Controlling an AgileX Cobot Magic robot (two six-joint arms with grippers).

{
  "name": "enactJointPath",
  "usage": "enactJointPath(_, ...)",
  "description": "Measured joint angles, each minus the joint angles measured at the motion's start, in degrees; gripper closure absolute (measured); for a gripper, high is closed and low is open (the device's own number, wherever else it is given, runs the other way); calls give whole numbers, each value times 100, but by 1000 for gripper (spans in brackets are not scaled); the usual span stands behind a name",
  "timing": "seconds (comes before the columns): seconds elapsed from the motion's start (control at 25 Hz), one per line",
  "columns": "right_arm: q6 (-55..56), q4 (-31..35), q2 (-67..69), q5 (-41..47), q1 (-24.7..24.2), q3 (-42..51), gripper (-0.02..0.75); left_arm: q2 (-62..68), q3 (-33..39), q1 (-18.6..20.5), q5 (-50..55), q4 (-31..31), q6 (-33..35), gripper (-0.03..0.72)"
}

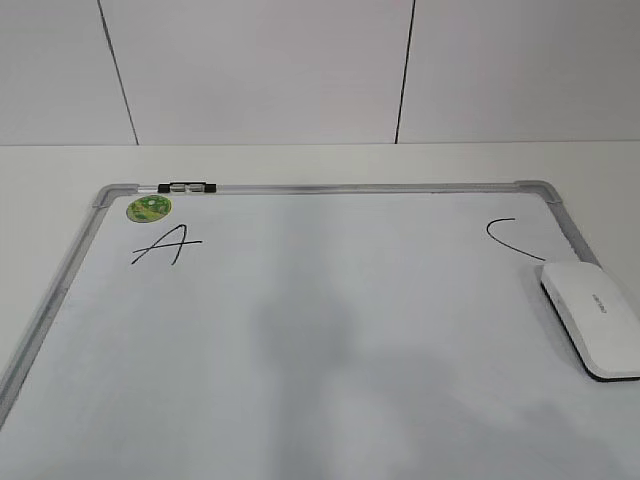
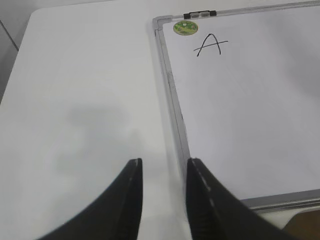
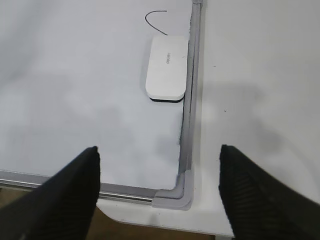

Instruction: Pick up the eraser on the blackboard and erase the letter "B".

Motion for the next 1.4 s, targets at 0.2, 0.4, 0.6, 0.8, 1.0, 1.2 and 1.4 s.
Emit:
enactJointPath(0.2, -77, -100, -56, 0, 0, 369, 163, -24, 512, 0, -318, -10, 9, 462)
enactJointPath(0.4, -100, -154, -271, -124, 0, 500, 163, -24, 712, 0, -820, -20, 9, 462)
enactJointPath(0.6, -98, -167, -419, -358, 0, 559, 163, -24, 750, 0, -896, -20, 13, 462)
enactJointPath(0.8, -75, -232, -429, -630, 0, 730, 164, -24, 749, 0, -910, -32, 13, 462)
enactJointPath(1.0, -52, -247, -429, -665, 0, 734, 164, -24, 749, 0, -909, -32, 13, 462)
enactJointPath(1.2, -40, -247, -429, -671, 0, 734, 164, -24, 749, 0, -912, -32, 13, 462)
enactJointPath(1.4, -40, -247, -429, -678, 0, 734, 164, -24, 749, 0, -921, -32, 13, 462)
